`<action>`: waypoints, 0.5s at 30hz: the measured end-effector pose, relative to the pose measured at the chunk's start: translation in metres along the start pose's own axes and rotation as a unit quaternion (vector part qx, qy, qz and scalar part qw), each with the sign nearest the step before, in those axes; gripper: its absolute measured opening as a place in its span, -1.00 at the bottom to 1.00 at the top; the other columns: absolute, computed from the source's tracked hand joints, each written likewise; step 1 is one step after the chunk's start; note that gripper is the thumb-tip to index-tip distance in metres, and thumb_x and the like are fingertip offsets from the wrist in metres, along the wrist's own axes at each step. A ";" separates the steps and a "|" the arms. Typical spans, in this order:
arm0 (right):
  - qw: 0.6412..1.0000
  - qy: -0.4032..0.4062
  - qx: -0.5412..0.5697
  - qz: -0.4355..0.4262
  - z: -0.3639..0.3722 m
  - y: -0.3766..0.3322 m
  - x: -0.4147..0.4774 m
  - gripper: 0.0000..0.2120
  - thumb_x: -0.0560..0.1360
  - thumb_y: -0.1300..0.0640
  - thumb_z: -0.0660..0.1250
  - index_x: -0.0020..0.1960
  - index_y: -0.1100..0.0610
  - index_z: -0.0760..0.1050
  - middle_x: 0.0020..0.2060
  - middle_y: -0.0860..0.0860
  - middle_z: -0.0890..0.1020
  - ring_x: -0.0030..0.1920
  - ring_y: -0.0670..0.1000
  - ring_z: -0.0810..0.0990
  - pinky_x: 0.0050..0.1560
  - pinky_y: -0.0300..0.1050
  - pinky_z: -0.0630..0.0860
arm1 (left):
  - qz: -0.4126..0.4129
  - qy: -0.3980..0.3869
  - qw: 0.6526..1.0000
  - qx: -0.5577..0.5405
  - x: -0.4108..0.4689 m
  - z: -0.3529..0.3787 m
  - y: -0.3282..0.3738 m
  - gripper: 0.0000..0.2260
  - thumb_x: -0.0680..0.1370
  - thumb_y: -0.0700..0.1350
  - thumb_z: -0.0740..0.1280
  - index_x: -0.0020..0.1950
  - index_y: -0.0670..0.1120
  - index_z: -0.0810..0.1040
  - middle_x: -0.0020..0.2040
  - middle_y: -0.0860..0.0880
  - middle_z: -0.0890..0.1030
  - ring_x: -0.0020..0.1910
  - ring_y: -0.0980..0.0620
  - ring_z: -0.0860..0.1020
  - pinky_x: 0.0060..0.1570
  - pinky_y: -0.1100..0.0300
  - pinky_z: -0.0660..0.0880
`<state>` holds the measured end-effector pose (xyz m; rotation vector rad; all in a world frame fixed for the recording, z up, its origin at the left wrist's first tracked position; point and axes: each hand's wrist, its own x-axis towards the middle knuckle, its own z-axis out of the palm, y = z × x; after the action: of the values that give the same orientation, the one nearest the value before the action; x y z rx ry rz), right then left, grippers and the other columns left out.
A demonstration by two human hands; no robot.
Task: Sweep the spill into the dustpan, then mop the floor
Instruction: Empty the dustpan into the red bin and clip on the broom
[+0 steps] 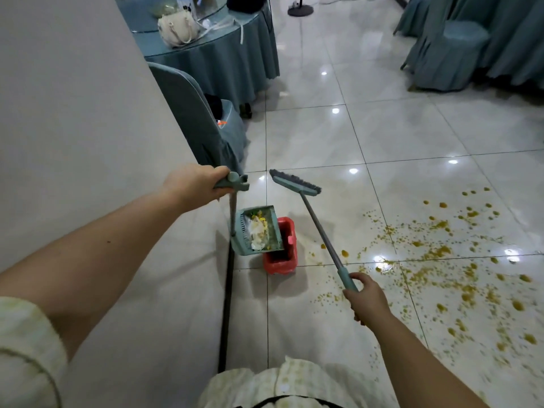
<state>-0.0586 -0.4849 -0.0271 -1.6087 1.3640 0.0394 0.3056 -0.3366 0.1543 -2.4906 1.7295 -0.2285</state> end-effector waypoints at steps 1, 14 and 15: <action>1.000 -0.002 -0.003 -0.004 -0.002 0.000 0.003 -0.62 0.52 0.18 0.32 0.31 -0.02 0.42 -0.17 0.13 0.59 -0.43 0.12 0.55 -0.54 -0.21 0.43 | 0.015 -0.013 1.000 0.005 0.005 -0.001 0.005 -0.65 0.51 0.26 0.18 0.00 -0.01 0.45 -0.27 -0.01 0.55 -0.36 -0.12 0.52 -0.36 0.02 0.52; 1.000 -0.028 0.006 -0.006 -0.010 0.019 0.019 -0.61 0.51 0.15 0.30 0.32 -0.06 0.40 -0.17 0.08 0.58 -0.42 0.09 0.55 -0.56 -0.23 0.42 | 0.126 -0.065 0.987 0.070 0.088 -0.006 0.085 -0.68 0.55 0.25 0.21 0.13 0.06 0.46 -0.26 0.08 0.53 -0.32 0.00 0.51 -0.31 0.15 0.48; 1.000 -0.029 0.007 -0.004 -0.011 0.021 0.019 -0.61 0.51 0.15 0.29 0.32 -0.06 0.40 -0.18 0.08 0.58 -0.43 0.09 0.55 -0.56 -0.24 0.42 | 0.124 -0.070 0.987 0.073 0.095 -0.005 0.094 -0.68 0.55 0.25 0.21 0.13 0.05 0.46 -0.27 0.08 0.50 -0.31 -0.01 0.50 -0.29 0.15 0.47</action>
<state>-0.0739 -0.5037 -0.0458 -1.5891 1.3117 0.0704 0.2506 -0.4583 0.1499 -2.1110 1.8679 -0.1476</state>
